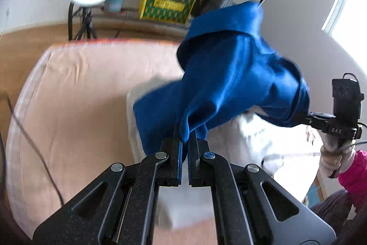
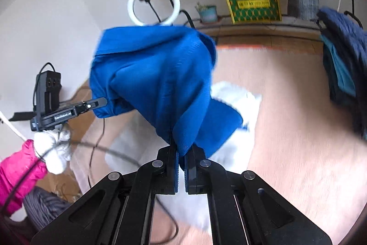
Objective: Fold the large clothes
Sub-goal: 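Turn the lifted bundle over with both grippers and lay it down, then open both grippers and release the bundle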
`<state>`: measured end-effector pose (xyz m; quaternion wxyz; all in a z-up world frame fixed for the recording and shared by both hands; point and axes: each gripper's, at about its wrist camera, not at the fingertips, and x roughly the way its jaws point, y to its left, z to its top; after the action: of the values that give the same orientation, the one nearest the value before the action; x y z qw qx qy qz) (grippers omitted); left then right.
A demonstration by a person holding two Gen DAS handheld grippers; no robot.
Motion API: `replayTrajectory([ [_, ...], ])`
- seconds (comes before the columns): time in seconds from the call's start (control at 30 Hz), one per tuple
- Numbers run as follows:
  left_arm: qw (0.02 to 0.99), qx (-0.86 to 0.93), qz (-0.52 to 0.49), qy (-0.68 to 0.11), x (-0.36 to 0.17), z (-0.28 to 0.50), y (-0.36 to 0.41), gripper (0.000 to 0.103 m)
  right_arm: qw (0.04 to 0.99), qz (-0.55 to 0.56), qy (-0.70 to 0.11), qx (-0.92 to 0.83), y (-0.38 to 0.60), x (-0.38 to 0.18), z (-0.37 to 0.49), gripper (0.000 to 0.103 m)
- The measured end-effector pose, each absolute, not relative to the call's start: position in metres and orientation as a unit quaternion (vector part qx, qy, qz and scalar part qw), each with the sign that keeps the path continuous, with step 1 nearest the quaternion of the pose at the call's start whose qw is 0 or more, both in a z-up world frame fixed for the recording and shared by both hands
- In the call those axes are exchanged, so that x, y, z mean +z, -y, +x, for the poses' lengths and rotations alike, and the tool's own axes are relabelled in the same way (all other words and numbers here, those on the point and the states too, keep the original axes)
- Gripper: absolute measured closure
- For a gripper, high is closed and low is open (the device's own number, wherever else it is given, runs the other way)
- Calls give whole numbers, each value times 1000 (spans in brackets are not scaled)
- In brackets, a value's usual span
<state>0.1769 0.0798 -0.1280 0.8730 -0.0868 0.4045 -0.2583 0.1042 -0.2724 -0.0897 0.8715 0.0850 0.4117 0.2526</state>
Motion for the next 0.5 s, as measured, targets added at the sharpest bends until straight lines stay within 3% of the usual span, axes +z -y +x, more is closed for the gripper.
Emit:
replayTrajectory([
  [0.13,857,-247,-74,-446,-152,144,-85,102,868,51,-430,244,265,-103,78,100],
  [0.23,854,-247,-60,-453,-151,116,-93,101,868,38,-437,235,269,-102,58,94],
  [0.27,853,-249,-62,-455,-148,105,-97,101,869,35,-437,232,271,-99,51,89],
  [0.5,871,-261,-81,-408,-82,29,-128,101,894,46,-370,247,305,-39,-33,89],
])
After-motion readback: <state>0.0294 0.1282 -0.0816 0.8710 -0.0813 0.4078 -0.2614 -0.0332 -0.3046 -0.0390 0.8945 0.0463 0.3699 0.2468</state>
